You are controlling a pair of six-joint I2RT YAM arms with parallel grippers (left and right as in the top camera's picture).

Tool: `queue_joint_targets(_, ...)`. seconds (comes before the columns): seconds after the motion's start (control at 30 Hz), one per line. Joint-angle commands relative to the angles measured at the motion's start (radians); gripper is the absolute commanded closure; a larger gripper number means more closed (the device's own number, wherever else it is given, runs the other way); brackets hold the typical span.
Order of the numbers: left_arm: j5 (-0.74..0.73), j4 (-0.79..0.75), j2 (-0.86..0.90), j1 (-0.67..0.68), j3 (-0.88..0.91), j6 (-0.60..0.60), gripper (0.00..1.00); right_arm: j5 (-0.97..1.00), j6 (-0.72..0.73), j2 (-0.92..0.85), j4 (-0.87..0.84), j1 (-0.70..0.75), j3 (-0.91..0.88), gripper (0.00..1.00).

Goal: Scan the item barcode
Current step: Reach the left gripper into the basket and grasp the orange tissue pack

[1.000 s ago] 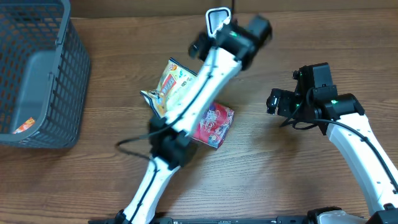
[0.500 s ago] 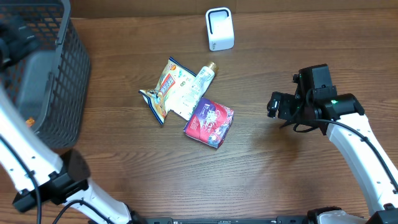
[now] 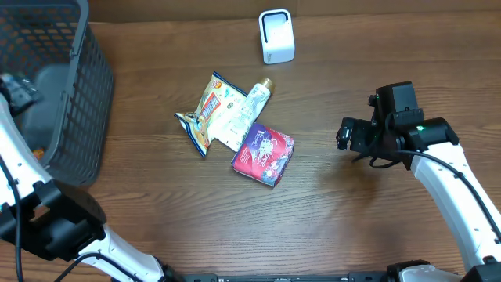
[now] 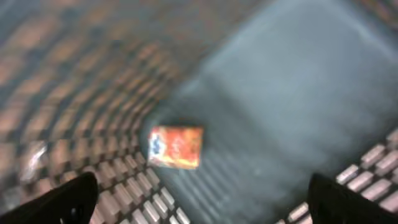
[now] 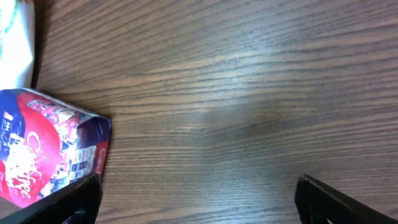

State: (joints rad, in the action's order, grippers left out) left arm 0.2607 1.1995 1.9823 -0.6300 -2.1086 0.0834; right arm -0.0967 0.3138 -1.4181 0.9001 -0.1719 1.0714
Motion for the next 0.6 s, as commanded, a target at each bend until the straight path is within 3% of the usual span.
queue_joint_targets(0.0,-0.224,-0.121,-0.011,0.001,0.173,-0.539,0.00,0.010,-0.008,0.001,0.006,-0.003,0.014,0.00)
queue_joint_targets(0.03,-0.232,-0.163,-0.011,0.001,0.252,-0.694,0.00,0.010,-0.008,0.001,0.007,-0.003,0.014,0.00)
queue_joint_targets(0.07,-0.229,-0.165,-0.010,0.001,0.278,-0.735,0.00,0.010,-0.008,0.001,0.005,-0.003,0.014,0.00)
queue_joint_targets(0.23,-0.228,-0.117,-0.010,0.000,0.413,-0.750,0.00,0.010,-0.007,0.001,0.011,-0.003,0.014,0.00)
queue_joint_targets(0.33,-0.189,-0.162,-0.010,-0.022,0.473,-0.631,0.00,0.006,-0.003,0.001,0.028,-0.003,0.014,0.00)
queue_joint_targets(0.4,-0.138,-0.212,-0.011,-0.067,0.473,-0.455,0.00,0.006,-0.003,0.001,0.029,-0.003,0.014,0.00)
queue_joint_targets(0.47,-0.136,-0.228,-0.011,-0.093,0.473,-0.417,0.00,0.006,-0.003,0.001,0.026,-0.003,0.014,0.00)
queue_joint_targets(0.57,-0.095,-0.305,-0.009,-0.183,0.473,-0.138,0.00,0.006,-0.004,0.001,-0.010,-0.003,0.014,0.00)
